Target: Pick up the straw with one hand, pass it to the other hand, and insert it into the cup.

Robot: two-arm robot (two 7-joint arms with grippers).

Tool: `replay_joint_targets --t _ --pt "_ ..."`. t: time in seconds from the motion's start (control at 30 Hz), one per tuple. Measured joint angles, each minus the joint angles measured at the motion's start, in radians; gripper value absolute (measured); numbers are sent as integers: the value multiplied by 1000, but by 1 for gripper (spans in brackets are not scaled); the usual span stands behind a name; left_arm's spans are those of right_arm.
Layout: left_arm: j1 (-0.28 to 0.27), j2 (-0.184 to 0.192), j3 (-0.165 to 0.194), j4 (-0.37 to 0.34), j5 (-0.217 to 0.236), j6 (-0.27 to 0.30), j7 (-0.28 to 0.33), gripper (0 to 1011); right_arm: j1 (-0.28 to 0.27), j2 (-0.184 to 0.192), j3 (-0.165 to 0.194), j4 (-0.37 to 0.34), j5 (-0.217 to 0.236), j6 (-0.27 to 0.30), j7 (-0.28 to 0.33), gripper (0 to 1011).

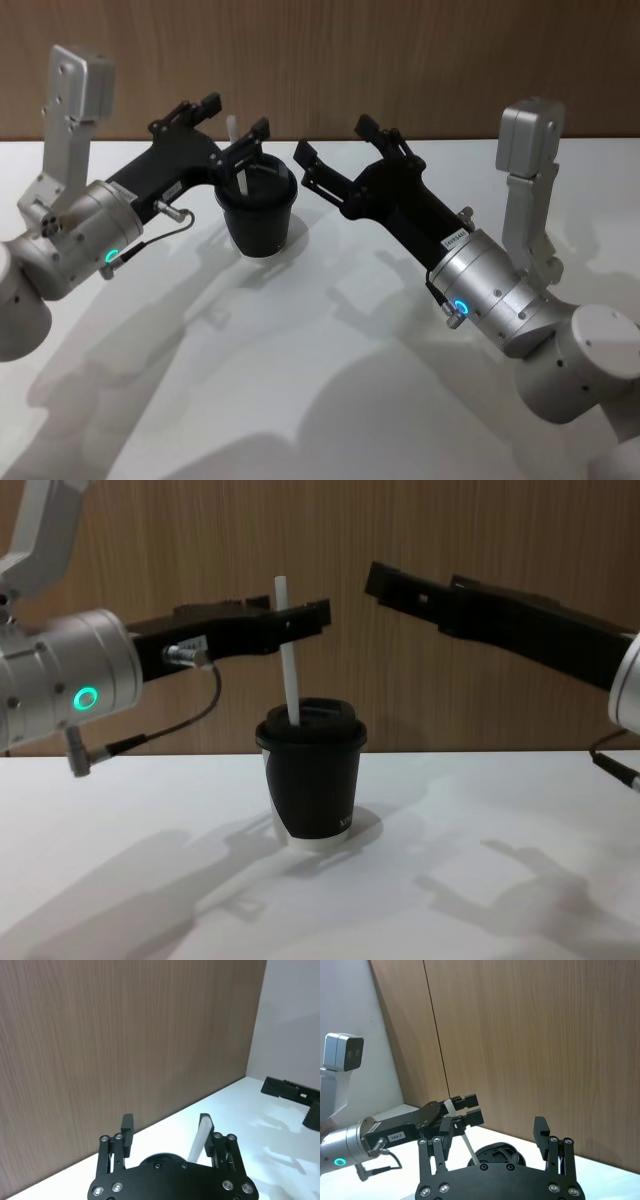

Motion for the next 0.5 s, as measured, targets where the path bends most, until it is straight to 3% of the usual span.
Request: replay_joint_targets --t 0.3,0.5 --pt "61 23 -23 -52 -7 7 12 1003 -16 9 -2 -13 6 3 -6 1001" --pt "111 38 -39 -93 -18 14 16 1003 -31 20 -5 -25 13 7 -9 1001"
